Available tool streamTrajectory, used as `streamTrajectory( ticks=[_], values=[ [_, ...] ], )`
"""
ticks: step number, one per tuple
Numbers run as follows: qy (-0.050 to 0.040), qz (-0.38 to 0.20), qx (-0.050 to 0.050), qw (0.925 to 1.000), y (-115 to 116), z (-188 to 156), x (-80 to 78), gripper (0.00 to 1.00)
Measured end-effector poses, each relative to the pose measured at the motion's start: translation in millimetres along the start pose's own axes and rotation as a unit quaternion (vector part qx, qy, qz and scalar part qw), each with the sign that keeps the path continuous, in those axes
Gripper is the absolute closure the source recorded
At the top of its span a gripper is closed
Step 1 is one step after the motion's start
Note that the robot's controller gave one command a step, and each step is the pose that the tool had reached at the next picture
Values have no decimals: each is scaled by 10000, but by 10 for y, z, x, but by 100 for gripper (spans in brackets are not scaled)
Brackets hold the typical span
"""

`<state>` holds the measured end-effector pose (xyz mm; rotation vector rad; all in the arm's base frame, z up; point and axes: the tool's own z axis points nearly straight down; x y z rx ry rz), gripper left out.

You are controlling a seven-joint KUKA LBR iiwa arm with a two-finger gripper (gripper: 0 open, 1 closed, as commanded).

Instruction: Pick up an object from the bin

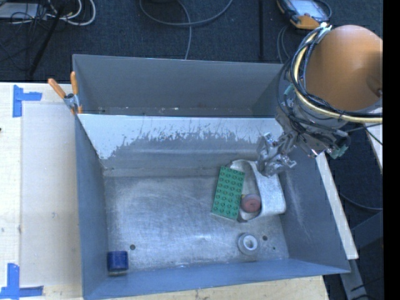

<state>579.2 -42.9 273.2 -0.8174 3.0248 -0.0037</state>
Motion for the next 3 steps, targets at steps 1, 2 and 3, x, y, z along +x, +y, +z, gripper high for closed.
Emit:
streamTrajectory(
  ticks=[1,2,3],
  values=[
    [26,20,-25,10000,2,36,13,0],
    [68,1471,-35,9891,70,1211,284,0],
    [15,1690,-18,9856,199,1893,-7,0]
  ],
)
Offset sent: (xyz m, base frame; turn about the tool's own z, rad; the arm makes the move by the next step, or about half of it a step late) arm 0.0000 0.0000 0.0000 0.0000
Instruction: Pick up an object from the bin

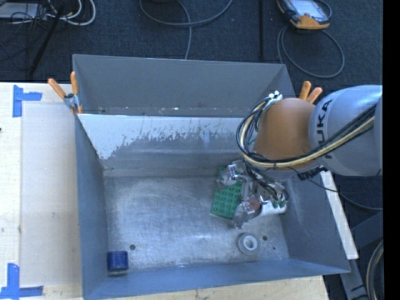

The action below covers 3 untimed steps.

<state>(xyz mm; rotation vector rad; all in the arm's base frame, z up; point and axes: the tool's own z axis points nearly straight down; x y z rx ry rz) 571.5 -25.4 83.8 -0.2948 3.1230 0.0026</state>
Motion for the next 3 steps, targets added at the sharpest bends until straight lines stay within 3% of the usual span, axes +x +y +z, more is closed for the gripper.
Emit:
streamTrajectory(
  ticks=[1,2,3],
  values=[
    [-20,-3,-12,10000,11,-56,-16,100],
    [-23,-1131,20,9936,-271,-1762,-83,100],
    [69,-1351,-27,9908,168,-691,144,100]
  ],
)
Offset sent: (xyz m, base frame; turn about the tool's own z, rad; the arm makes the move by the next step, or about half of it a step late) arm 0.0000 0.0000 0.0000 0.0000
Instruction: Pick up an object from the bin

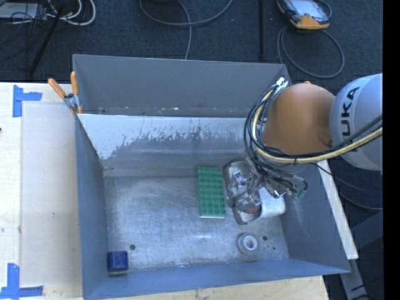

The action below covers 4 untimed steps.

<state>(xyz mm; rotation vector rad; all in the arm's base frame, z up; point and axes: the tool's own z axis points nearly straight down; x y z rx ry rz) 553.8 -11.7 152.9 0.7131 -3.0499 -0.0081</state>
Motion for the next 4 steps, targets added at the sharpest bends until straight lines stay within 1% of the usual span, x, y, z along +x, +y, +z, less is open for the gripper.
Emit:
streamTrajectory(
  ticks=[1,2,3,4],
  values=[
    [-38,12,28,10000,-23,-47,-16,0],
    [-61,-1452,48,9894,148,719,-212,0],
    [-75,-1438,47,9896,149,699,-220,100],
    [-50,-2618,66,9651,-334,-519,-42,100]
  ],
)
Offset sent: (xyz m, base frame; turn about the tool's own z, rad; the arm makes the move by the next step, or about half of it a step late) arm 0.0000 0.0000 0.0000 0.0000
